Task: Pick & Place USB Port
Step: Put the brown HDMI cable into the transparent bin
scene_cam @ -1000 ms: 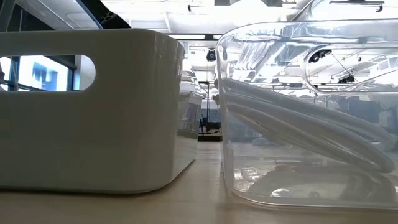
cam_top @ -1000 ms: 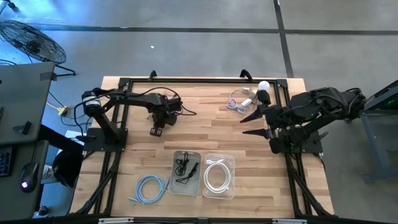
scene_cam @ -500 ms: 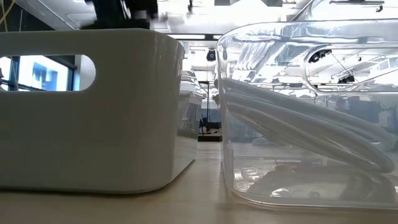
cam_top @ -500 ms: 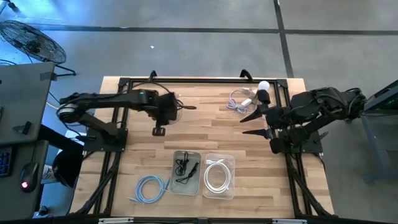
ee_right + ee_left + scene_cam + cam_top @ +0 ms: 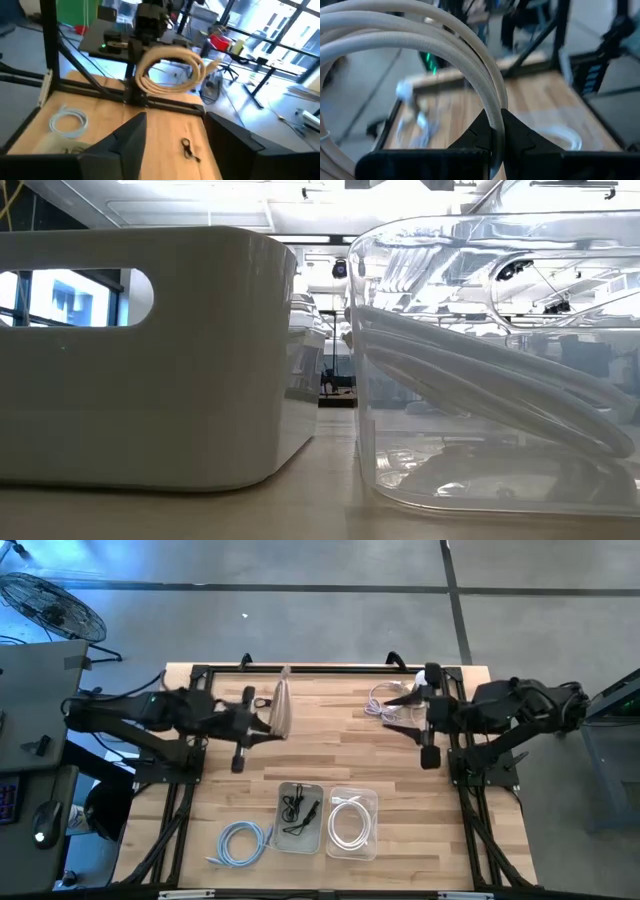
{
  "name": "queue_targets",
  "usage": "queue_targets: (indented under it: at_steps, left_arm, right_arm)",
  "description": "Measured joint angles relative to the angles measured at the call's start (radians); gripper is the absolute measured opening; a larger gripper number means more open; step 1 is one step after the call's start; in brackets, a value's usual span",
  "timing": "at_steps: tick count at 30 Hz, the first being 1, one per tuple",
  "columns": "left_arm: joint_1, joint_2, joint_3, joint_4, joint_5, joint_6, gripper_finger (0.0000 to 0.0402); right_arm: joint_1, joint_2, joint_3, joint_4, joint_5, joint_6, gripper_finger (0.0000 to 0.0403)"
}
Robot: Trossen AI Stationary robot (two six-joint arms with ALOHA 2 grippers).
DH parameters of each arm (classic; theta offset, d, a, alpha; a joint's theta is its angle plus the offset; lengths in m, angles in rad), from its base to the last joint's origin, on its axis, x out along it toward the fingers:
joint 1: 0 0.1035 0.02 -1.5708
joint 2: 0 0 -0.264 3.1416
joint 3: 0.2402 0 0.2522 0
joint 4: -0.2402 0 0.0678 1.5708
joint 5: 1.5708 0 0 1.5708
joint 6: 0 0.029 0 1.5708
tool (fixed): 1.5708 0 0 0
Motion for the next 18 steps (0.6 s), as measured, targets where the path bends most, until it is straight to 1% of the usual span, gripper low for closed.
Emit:
queue_targets:
  at_steps: [3, 6, 8, 12, 18]
  left_arm:
    - [-0.069, 0.016, 0.000, 0.136, -0.003, 0.063, 0.0011]
    - [-0.118, 0.050, 0.000, 0.237, 0.021, 0.120, 0.0011]
    - [-0.141, 0.074, 0.000, 0.290, 0.037, 0.160, 0.0011]
    - [-0.170, 0.115, 0.000, 0.396, 0.081, 0.226, 0.0011]
    - [-0.169, 0.174, 0.000, 0.513, 0.173, 0.236, 0.0011]
  right_arm:
    - [-0.034, 0.006, 0.000, 0.014, -0.040, 0.002, 0.0219]
    - [-0.057, 0.019, 0.000, 0.029, -0.024, 0.020, 0.0243]
    - [-0.068, 0.035, 0.000, 0.032, -0.045, 0.001, 0.0252]
    - [-0.073, 0.074, 0.000, 0.074, -0.112, -0.032, 0.0256]
    - [-0.074, 0.135, 0.000, 0.156, -0.127, -0.090, 0.0257]
